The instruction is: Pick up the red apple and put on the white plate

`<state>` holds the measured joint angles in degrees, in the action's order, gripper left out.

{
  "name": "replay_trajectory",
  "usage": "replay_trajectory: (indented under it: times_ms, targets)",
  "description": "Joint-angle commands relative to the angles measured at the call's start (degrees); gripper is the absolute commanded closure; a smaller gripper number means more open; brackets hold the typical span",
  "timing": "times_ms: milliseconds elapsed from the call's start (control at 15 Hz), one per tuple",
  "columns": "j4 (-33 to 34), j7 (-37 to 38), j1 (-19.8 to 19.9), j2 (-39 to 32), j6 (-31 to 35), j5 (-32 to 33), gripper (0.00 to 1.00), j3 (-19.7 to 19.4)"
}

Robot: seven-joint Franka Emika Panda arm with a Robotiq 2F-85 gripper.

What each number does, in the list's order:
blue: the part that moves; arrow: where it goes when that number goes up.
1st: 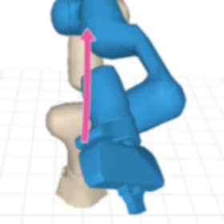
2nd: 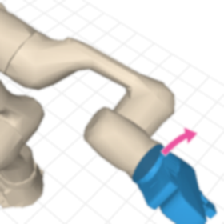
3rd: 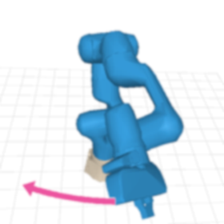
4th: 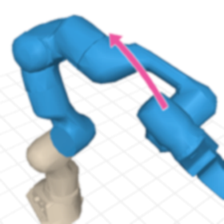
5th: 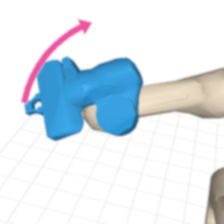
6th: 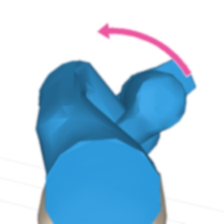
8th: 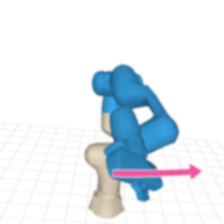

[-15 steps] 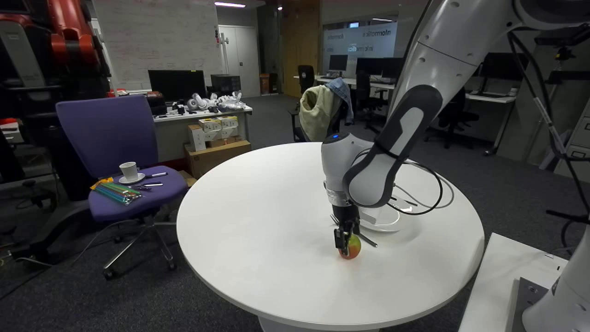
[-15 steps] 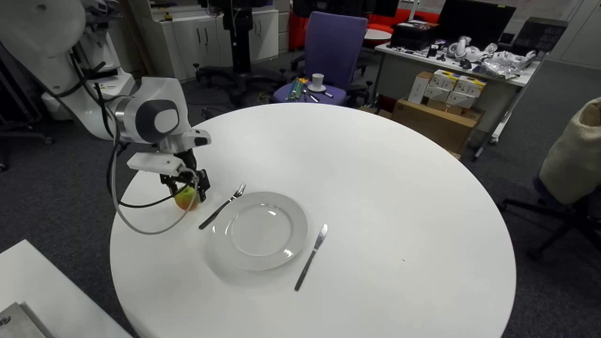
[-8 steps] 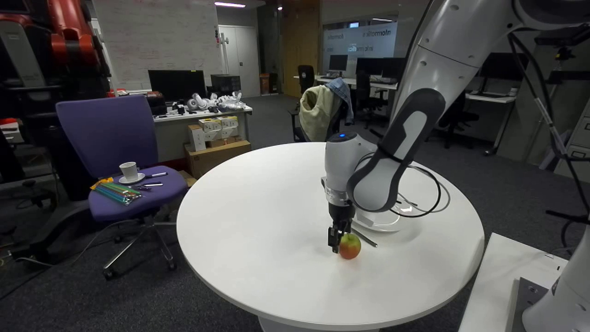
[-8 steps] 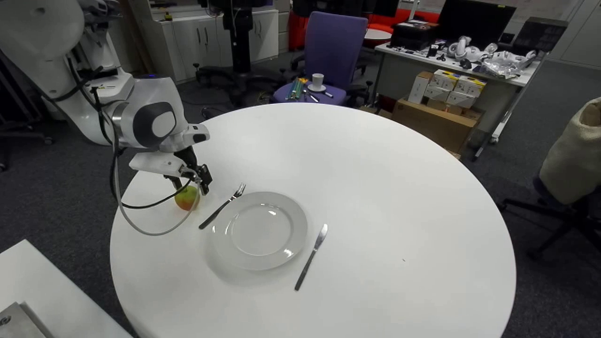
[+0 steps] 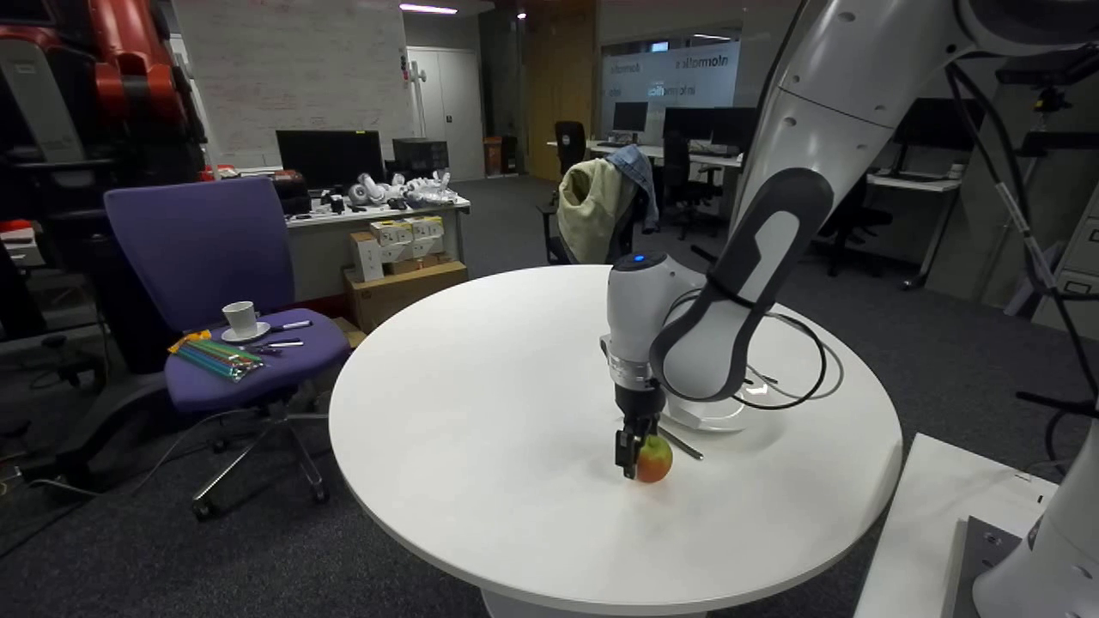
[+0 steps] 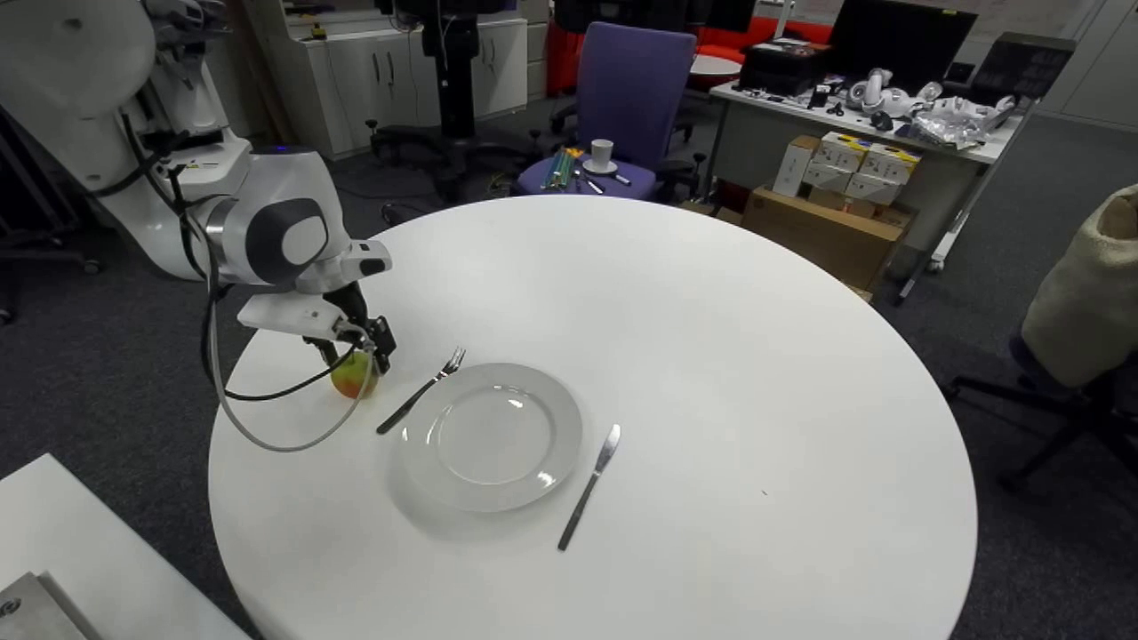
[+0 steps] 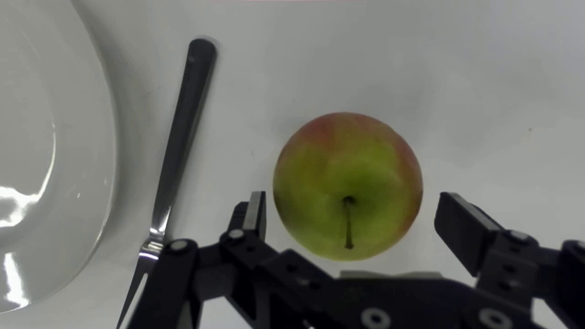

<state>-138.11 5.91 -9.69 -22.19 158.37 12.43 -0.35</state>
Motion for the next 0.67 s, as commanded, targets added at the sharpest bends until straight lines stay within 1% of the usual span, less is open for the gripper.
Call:
replay_trajectory:
  times_ms: [0, 600]
  targets:
    - [-1.1, 0.5, -0.6, 1.0, -0.2, 0.3, 0.0, -0.6]
    - [-1.1, 0.1, -0.1, 0.8, -1.7, -0.3, 0.0, -0.2]
